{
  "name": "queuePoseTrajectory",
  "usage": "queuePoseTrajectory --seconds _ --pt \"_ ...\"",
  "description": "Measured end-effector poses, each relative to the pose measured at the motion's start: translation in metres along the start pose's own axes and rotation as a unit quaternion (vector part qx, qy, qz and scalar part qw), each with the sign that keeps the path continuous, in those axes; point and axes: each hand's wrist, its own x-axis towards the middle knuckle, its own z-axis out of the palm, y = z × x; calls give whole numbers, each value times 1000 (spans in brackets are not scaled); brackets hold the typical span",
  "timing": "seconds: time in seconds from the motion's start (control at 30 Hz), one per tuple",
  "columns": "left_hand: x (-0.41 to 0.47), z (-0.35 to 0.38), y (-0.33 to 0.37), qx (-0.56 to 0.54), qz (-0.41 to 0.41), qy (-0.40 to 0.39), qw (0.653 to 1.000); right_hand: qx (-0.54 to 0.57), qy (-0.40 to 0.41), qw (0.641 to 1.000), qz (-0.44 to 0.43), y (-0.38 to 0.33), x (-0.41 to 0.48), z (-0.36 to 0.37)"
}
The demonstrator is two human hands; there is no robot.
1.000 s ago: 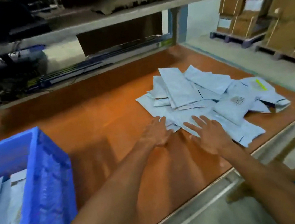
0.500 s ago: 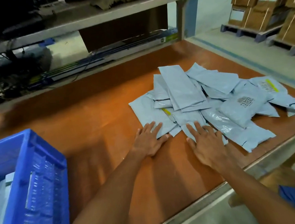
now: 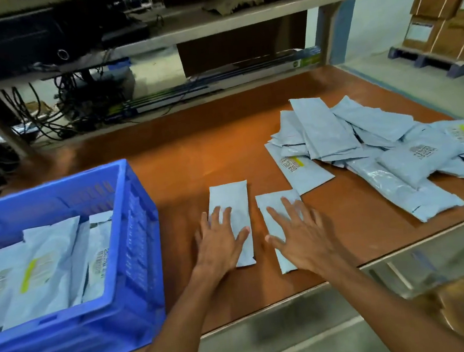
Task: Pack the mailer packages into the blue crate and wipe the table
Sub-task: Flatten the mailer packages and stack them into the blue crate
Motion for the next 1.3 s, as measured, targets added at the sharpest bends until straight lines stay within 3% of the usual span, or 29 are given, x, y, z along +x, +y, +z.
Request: queuePoseTrajectory --seconds 0.1,0.23,0.33,0.43,0.67,0.8,0.93,1.03,1.13,1.3 --pt "13 19 10 48 -27 -67 996 6 -22 1000 0 2 5 10" --pt "-4 34 24 84 -14 -7 996 3 -17 1000 -10 -2 2 18" --pt "-4 40 16 110 25 -20 993 15 -20 1000 -16 -6 6 21" --pt "-10 33 18 48 -16 -24 998 20 -14 999 -22 -8 7 24" --pt "-19 -58 24 46 1 150 988 90 127 985 -73 -35 10 -16" --pt "-39 -165 8 64 22 274 959 174 246 944 -136 -101 20 -93" --pt "-70 -250 -72 137 17 326 935 247 283 905 -200 -197 13 -152" --pt "-94 -271 -156 165 -41 311 935 259 232 900 -263 -273 5 -163" --pt "-117 -270 -223 185 -43 258 947 218 185 906 -312 -339 3 -154" --pt "-110 -240 -274 199 -99 90 971 73 79 966 -235 -389 22 -114"
